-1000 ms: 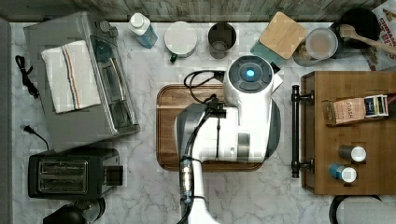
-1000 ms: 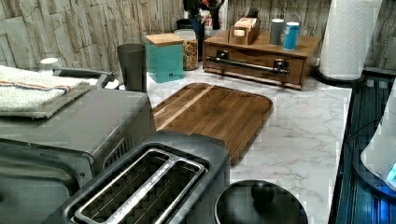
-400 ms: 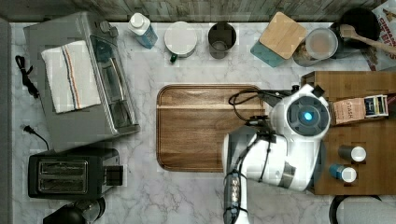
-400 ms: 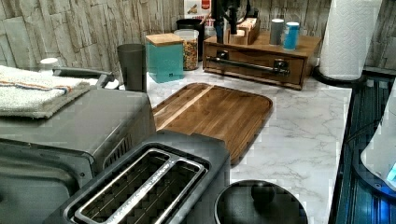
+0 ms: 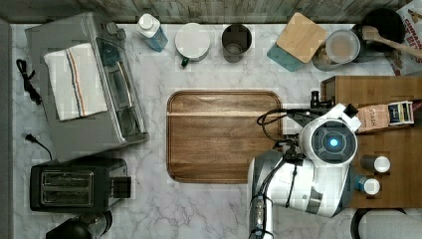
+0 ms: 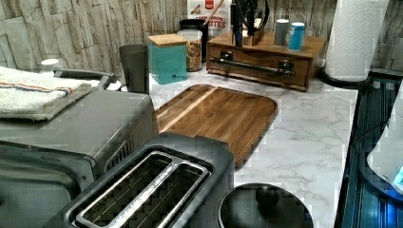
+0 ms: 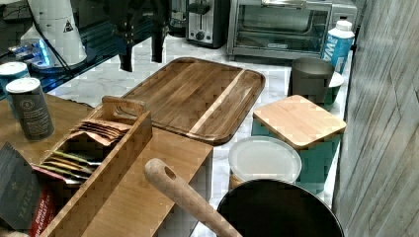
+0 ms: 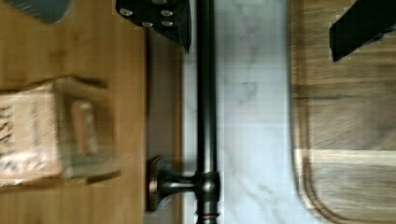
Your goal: Open the drawer.
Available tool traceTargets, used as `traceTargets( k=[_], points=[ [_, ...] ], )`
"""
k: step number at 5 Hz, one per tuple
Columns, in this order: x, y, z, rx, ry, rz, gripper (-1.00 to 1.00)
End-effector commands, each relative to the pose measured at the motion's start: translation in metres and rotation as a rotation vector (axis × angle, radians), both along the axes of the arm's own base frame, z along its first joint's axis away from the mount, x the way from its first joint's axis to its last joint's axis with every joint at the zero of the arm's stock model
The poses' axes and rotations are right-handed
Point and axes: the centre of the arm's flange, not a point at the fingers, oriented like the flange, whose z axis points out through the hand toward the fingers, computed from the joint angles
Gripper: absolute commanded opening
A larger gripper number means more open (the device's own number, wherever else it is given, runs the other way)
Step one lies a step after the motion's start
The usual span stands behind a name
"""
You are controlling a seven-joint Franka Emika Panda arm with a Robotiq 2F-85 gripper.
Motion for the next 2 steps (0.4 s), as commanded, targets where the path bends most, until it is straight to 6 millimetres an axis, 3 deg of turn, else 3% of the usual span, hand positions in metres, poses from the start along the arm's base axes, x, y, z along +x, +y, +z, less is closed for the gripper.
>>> traceTargets(
  k=[1,2],
  points=[
    [0.0006,-0.0224,-0.0238,-0.012,-0.126,0.073,1.0],
    [0.0035,-0.0248,-0.0261,-0.022,-0.082,0.003,1.0]
  ],
)
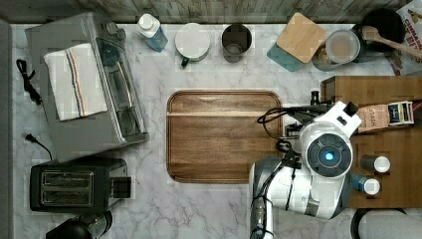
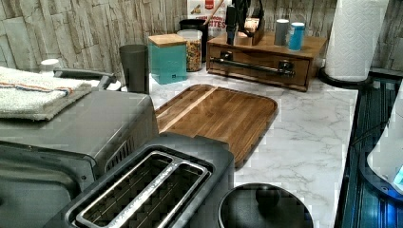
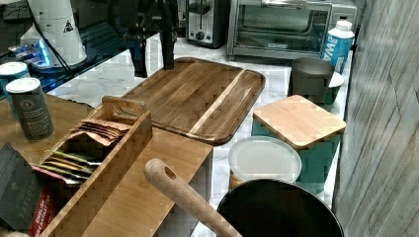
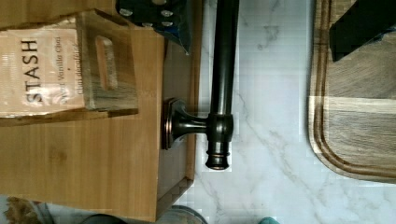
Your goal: Open the drawer.
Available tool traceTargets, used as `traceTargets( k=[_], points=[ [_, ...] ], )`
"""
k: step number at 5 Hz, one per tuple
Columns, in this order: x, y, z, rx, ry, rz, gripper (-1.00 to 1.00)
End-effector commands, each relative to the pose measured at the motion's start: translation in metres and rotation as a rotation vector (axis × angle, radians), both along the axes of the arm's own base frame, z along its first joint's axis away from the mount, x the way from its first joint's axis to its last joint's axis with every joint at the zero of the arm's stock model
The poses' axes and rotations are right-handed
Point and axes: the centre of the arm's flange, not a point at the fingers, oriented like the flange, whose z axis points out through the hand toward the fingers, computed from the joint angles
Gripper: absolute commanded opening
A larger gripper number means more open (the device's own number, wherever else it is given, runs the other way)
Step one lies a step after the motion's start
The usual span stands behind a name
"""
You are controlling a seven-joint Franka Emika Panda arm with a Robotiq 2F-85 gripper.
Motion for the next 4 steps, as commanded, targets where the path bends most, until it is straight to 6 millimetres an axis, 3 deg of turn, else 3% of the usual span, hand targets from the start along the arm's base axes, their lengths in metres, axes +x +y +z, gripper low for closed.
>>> traceTargets(
  k=[1,4],
  points=[
    [-0.005,-0.034,-0.035,0.024,0.056,-0.093,1.0],
    [-0.013,-0.05,-0.076,0.011,0.029,-0.19,1.0]
  ],
)
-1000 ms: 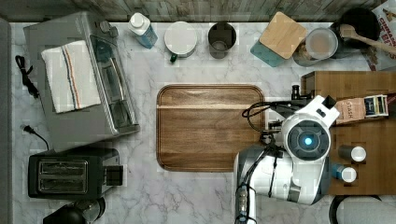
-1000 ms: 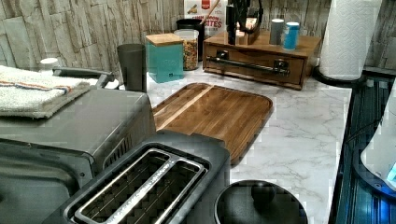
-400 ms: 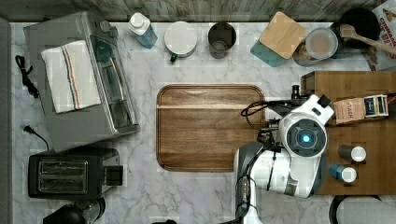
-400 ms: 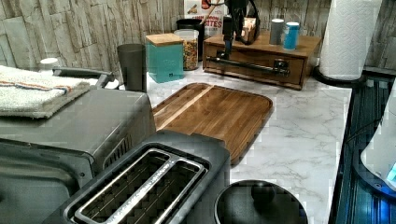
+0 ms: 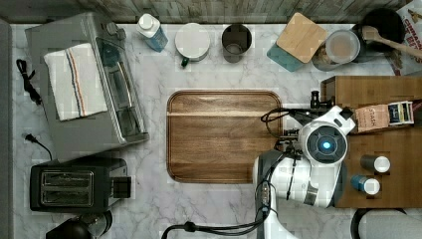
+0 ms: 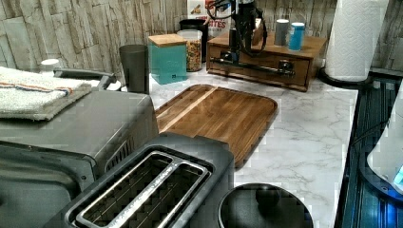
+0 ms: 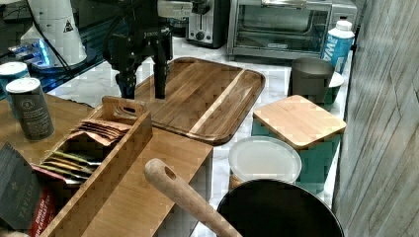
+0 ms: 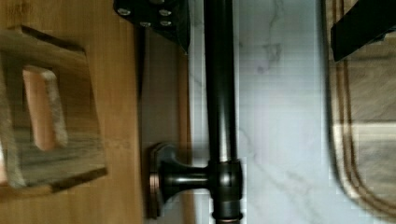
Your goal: Open the drawer.
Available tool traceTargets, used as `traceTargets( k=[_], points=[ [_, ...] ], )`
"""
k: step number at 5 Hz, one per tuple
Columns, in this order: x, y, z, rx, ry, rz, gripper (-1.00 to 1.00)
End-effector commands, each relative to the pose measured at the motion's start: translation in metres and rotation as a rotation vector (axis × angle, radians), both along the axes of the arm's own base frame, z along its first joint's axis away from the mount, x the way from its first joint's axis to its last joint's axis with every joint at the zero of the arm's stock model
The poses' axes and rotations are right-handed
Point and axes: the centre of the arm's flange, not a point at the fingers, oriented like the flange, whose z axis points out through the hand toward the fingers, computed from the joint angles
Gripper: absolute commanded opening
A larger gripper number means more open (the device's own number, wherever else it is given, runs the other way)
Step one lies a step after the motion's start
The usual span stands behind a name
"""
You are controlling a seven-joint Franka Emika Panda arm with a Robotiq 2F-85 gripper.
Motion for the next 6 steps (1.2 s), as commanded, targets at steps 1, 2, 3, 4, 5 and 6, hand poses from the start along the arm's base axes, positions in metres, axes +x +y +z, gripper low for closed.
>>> traceTargets(
  k=[1,2,3,4,5,6],
  points=[
    [0.0,-0.027,-0.019,0.017,0.016,-0.094,1.0],
    [0.0,-0.022,-0.029,0.031,0.004,-0.117,1.0],
    [-0.006,-0.024,-0.047,0.014,-0.012,-0.086,1.0],
    [-0.002,-0.028,-0.059,0.028,-0.002,-0.051,1.0],
    [0.0,-0.02,-0.053,0.038,0.009,-0.056,1.0],
    [0.001,-0.003,-0.044,0.023,-0.022,-0.068,1.0]
  ],
)
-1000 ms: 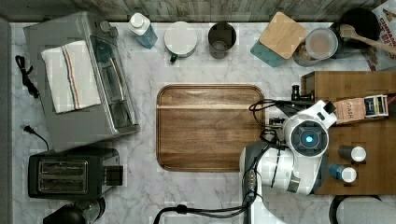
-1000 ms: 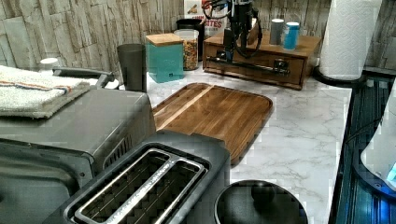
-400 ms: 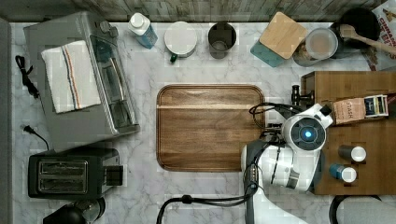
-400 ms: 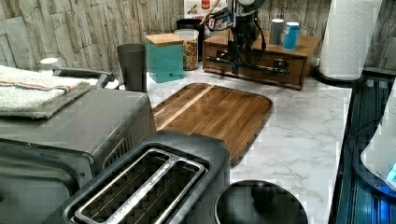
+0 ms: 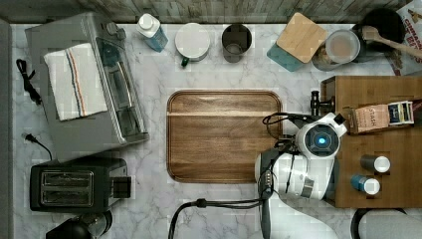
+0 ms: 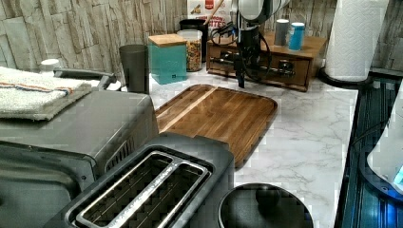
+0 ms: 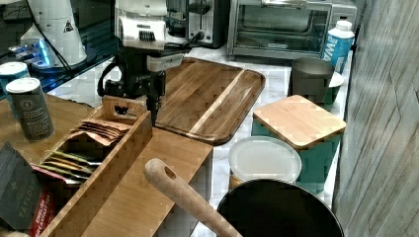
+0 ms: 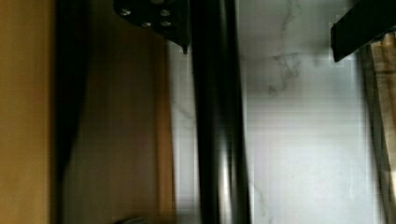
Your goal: Open the drawer.
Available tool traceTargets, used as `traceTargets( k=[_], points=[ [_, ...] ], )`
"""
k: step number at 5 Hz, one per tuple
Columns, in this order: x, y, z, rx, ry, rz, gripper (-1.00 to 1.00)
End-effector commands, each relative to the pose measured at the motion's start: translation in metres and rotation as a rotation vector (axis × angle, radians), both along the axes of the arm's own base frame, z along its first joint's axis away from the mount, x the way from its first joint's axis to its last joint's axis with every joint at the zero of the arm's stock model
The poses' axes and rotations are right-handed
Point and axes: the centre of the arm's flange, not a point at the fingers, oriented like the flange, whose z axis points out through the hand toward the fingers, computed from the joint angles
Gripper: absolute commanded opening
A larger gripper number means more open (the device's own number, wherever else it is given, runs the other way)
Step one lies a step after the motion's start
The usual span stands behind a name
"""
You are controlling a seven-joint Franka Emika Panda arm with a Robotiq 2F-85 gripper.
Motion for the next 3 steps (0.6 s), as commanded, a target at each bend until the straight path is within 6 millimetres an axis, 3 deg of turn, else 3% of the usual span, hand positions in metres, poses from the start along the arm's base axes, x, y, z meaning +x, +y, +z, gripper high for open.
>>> traceTargets(
  k=[1,2,3],
  points=[
    [0.016,0.022,0.05,0.018,-0.105,0.009,1.0],
    [0.019,0.034,0.041,0.159,-0.144,0.148,1.0],
    [0.019,0.063,0.026,0.171,-0.21,0.156,1.0]
  ],
)
